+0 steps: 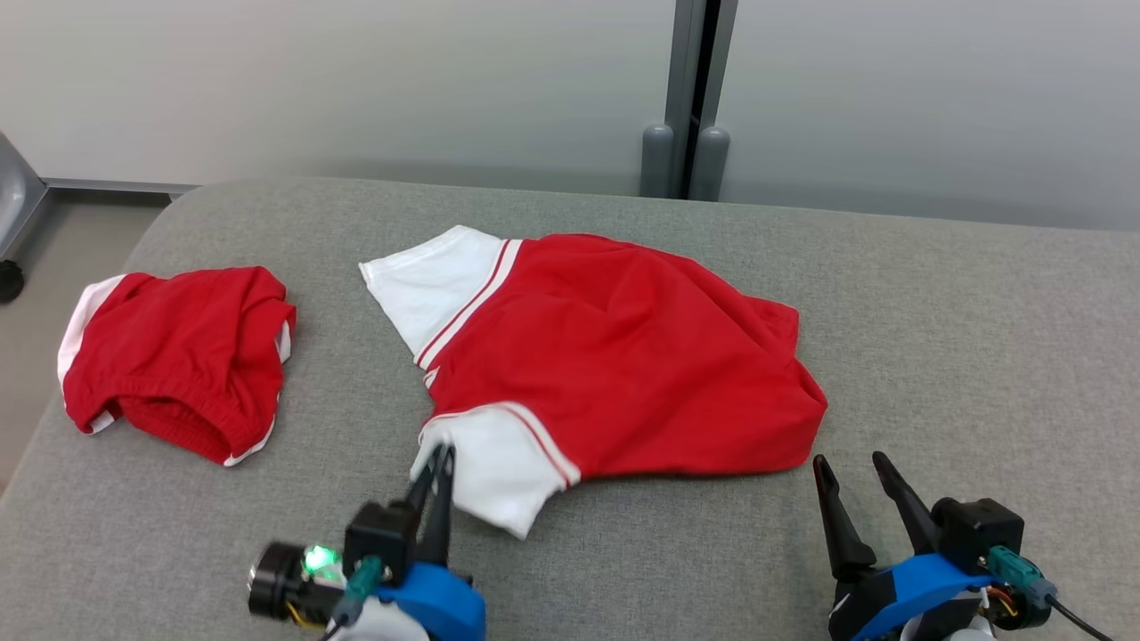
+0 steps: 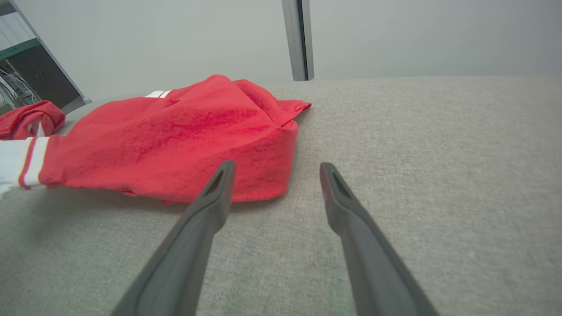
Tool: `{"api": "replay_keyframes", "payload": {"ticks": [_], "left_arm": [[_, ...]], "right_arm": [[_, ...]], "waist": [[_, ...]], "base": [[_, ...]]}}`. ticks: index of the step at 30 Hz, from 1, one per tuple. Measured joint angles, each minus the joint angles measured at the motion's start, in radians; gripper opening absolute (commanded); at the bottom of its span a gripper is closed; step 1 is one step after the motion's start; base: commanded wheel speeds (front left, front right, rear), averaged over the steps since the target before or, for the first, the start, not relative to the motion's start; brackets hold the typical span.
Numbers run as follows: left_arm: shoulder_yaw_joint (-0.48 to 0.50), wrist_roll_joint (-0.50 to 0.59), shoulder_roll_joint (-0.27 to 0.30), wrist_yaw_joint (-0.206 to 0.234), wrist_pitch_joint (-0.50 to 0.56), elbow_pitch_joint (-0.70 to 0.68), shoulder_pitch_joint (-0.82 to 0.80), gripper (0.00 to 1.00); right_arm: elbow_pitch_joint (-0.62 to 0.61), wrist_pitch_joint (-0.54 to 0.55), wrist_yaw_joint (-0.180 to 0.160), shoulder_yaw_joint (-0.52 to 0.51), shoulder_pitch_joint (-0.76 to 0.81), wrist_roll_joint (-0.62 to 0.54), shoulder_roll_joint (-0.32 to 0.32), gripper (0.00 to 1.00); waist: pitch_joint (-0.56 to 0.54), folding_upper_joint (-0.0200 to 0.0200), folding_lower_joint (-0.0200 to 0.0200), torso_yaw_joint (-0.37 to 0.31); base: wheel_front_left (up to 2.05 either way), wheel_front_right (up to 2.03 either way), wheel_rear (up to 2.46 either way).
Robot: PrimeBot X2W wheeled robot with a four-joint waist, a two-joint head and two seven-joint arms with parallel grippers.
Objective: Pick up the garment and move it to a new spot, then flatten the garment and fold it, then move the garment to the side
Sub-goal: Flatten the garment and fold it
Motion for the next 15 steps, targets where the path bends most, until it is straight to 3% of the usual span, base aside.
{"api": "replay_keyframes", "payload": {"ticks": [1,6,15], "left_arm": [[-0.007,-0.002,0.000,0.000,0.020,0.035,0.012,1.00],[-0.017,-0.054,-0.018,-0.015,0.039,0.153,0.049,1.00],[0.038,-0.099,-0.023,0.013,-0.023,0.194,0.005,1.00]], "right_arm": [[0.001,0.000,0.000,0.003,-0.001,0.000,0.000,1.00],[0.004,0.000,0.000,-0.007,-0.002,-0.007,-0.001,1.00],[0.002,0.000,0.000,-0.020,-0.005,-0.034,-0.001,1.00]], "waist": [[0.002,0.0000,0.0001,-0.002],[0.008,0.0000,0.0001,-0.028],[0.026,0.0000,0.0000,-0.050]], "base": [[0.00,0.00,0.00],[0.00,0.00,0.00],[0.00,0.00,0.00]]}}
